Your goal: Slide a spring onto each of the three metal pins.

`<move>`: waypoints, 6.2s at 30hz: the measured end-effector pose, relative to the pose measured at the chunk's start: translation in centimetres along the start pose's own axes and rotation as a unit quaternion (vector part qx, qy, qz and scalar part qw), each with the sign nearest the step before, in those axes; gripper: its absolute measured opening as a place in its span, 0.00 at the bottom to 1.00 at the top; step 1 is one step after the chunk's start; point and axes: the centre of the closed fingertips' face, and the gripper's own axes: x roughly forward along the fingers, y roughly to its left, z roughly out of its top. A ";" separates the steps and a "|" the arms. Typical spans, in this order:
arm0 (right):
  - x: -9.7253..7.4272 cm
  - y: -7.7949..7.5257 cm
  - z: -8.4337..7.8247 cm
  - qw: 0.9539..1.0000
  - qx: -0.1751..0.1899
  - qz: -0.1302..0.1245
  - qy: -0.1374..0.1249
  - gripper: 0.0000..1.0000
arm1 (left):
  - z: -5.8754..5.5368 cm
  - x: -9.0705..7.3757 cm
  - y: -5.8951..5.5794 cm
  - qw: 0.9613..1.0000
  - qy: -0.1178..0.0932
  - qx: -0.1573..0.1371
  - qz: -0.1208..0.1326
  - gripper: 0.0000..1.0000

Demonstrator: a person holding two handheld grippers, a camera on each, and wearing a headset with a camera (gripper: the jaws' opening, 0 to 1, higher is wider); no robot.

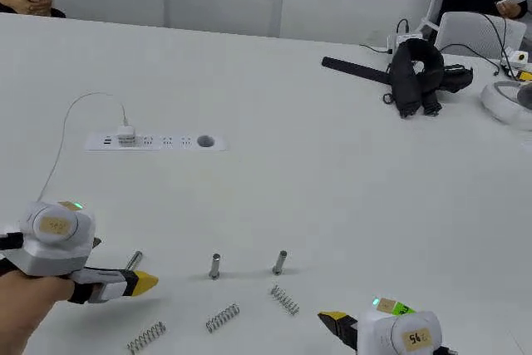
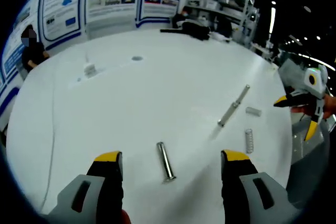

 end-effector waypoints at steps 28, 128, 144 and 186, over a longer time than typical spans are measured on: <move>0.2 -0.1 -0.2 1.000 0.008 0.002 0.004 0.93 | -0.8 3.2 0.1 0.999 0.036 -0.019 0.004 0.32; 0.1 0.4 -0.4 1.000 0.014 0.008 0.001 0.92 | -0.2 -2.6 -2.4 0.997 0.022 0.005 0.075 0.07; 0.0 0.3 -0.6 1.000 0.016 0.008 0.005 0.92 | -0.3 -2.2 -2.1 0.997 0.028 0.028 0.071 0.08; 0.2 0.7 -1.0 1.000 0.016 0.013 0.009 0.91 | -2.9 -3.8 -2.6 0.997 0.039 0.014 0.060 0.25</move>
